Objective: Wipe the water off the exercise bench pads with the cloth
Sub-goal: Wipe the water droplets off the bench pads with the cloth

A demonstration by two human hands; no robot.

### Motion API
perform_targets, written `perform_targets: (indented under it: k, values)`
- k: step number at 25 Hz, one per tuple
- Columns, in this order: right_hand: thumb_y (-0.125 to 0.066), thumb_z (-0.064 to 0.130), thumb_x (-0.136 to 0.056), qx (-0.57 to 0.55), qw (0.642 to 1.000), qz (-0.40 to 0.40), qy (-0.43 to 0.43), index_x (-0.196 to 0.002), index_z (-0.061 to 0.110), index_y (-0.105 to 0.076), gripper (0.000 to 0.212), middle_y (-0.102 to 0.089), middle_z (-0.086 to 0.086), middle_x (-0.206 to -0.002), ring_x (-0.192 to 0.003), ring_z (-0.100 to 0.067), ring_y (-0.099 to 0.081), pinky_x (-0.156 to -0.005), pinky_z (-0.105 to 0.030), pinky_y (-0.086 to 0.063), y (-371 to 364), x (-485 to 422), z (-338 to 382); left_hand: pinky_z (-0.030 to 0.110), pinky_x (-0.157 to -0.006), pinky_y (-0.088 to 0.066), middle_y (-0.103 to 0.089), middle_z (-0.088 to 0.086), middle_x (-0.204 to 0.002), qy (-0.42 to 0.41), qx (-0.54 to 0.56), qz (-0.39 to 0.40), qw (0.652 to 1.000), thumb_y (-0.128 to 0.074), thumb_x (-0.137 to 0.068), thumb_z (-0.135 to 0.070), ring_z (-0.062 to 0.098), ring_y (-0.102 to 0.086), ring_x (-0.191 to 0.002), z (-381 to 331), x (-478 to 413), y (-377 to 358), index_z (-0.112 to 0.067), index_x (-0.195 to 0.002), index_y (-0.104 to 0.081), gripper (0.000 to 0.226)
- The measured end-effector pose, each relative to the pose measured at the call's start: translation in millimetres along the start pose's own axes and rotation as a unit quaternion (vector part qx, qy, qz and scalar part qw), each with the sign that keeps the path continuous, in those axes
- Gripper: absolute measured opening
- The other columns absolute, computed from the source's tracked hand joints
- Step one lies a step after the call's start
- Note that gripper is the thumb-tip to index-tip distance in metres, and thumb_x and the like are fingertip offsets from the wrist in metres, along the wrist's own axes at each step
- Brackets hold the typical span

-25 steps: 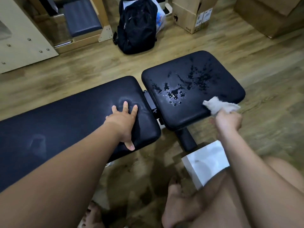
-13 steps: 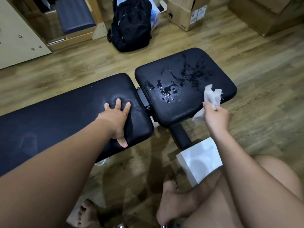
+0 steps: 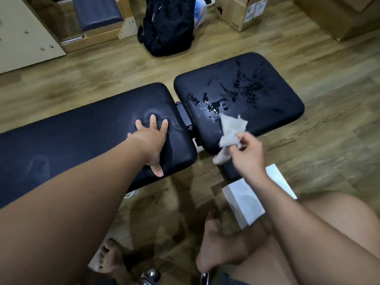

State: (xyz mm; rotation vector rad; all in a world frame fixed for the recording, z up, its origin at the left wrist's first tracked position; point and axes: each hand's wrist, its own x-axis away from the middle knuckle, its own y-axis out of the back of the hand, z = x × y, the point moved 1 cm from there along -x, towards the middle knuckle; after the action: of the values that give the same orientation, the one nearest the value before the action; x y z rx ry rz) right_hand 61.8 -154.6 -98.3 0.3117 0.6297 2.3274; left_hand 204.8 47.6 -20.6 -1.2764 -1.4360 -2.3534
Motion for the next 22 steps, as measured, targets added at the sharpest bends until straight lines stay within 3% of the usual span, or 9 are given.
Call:
perform_targets:
  k: [2, 5, 7, 9, 11, 13, 16, 19, 22]
  values:
    - [-0.057, 0.024, -0.078, 0.049, 0.992, -0.114, -0.006, -0.079, 0.022, -0.060, 0.004, -0.066, -0.011, -0.083, -0.077, -0.028, -0.060, -0.072, -0.033, -0.045, 25, -28, -4, 0.064, -0.108, -0.031, 0.027, 0.014, -0.158, 0.000, 0.003, 0.006, 1.000, -0.090, -0.054, -0.050, 0.055, 0.006, -0.143, -1, 1, 0, -0.019, -0.148, 0.030, 0.156]
    - [-0.044, 0.025, -0.078, 0.048, 0.961, -0.253, -0.102, -0.093, 0.011, -0.060, 0.026, -0.066, -0.018, -0.095, -0.095, -0.035, -0.060, -0.082, -0.032, -0.042, 62, -70, -22, 0.064, -0.109, -0.030, 0.029, 0.015, -0.157, -0.002, -0.003, 0.009, 1.000, -0.090, -0.055, -0.050, 0.056, 0.006, -0.142, -2, -1, 0, -0.018, -0.147, 0.031, 0.156]
    - [-0.044, 0.029, -0.078, 0.047, 0.959, -0.243, -0.139, -0.092, 0.012, -0.057, 0.025, -0.064, -0.016, -0.094, -0.094, -0.037, -0.058, -0.086, -0.037, -0.043, 51, -60, -19, 0.065, -0.108, -0.030, 0.029, 0.014, -0.157, 0.001, 0.001, 0.010, 1.000, -0.091, -0.055, -0.048, 0.056, 0.007, -0.142, -3, -1, 1, -0.018, -0.148, 0.030, 0.155]
    - [-0.048, 0.030, -0.079, 0.041, 0.982, -0.160, -0.093, -0.083, 0.015, -0.051, 0.015, -0.055, -0.008, -0.083, -0.080, -0.029, -0.051, -0.080, -0.041, -0.043, 13, -20, -5, 0.065, -0.108, -0.031, 0.029, 0.014, -0.158, 0.000, 0.005, 0.009, 1.000, -0.091, -0.055, -0.047, 0.055, 0.007, -0.142, -3, 0, 1, -0.017, -0.148, 0.029, 0.155]
    - [-0.056, 0.024, -0.081, 0.025, 0.998, -0.051, -0.041, -0.084, 0.018, -0.055, 0.006, -0.052, -0.003, -0.084, -0.076, -0.023, -0.048, -0.074, -0.034, -0.042, -21, 29, 12, 0.066, -0.107, -0.031, 0.028, 0.014, -0.158, -0.005, 0.004, 0.009, 1.000, -0.092, -0.054, -0.046, 0.055, 0.007, -0.143, -3, -1, -1, -0.018, -0.148, 0.029, 0.156]
    - [-0.061, 0.018, -0.083, 0.000, 1.000, -0.010, -0.025, -0.088, 0.021, -0.061, 0.006, -0.053, -0.003, -0.090, -0.077, -0.018, -0.050, -0.073, -0.027, -0.040, -32, 47, 20, 0.065, -0.108, -0.030, 0.029, 0.013, -0.158, -0.005, 0.007, 0.002, 1.000, -0.092, -0.053, -0.046, 0.054, 0.008, -0.143, -1, -2, -2, -0.020, -0.148, 0.029, 0.156]
    - [-0.060, 0.018, -0.084, -0.024, 0.994, -0.111, -0.005, -0.081, 0.024, -0.058, 0.007, -0.059, 0.000, -0.083, -0.075, -0.015, -0.053, -0.070, -0.024, -0.040, -8, 15, 11, 0.065, -0.108, -0.030, 0.029, 0.013, -0.158, -0.003, 0.019, 0.005, 1.000, -0.092, -0.053, -0.046, 0.054, 0.008, -0.143, 0, 0, -2, -0.020, -0.149, 0.029, 0.156]
    - [-0.054, 0.018, -0.084, 0.005, 0.951, -0.292, -0.103, -0.082, 0.028, -0.053, 0.009, -0.062, 0.005, -0.094, -0.084, -0.011, -0.055, -0.075, -0.016, -0.043, 46, -57, -12, 0.066, -0.107, -0.030, 0.029, 0.012, -0.158, -0.005, 0.015, 0.002, 1.000, -0.092, -0.053, -0.046, 0.053, 0.008, -0.143, 1, 0, -3, -0.021, -0.149, 0.028, 0.156]
    - [-0.046, 0.031, -0.080, 0.011, 0.935, -0.301, -0.189, -0.091, 0.023, -0.057, 0.017, -0.061, -0.008, -0.109, -0.091, -0.022, -0.055, -0.090, -0.030, -0.048, 65, -89, -34, 0.067, -0.108, -0.028, 0.031, 0.013, -0.157, 0.004, 0.019, 0.010, 1.000, -0.092, -0.054, -0.044, 0.054, 0.009, -0.143, -1, 3, 0, -0.020, -0.148, 0.029, 0.156]
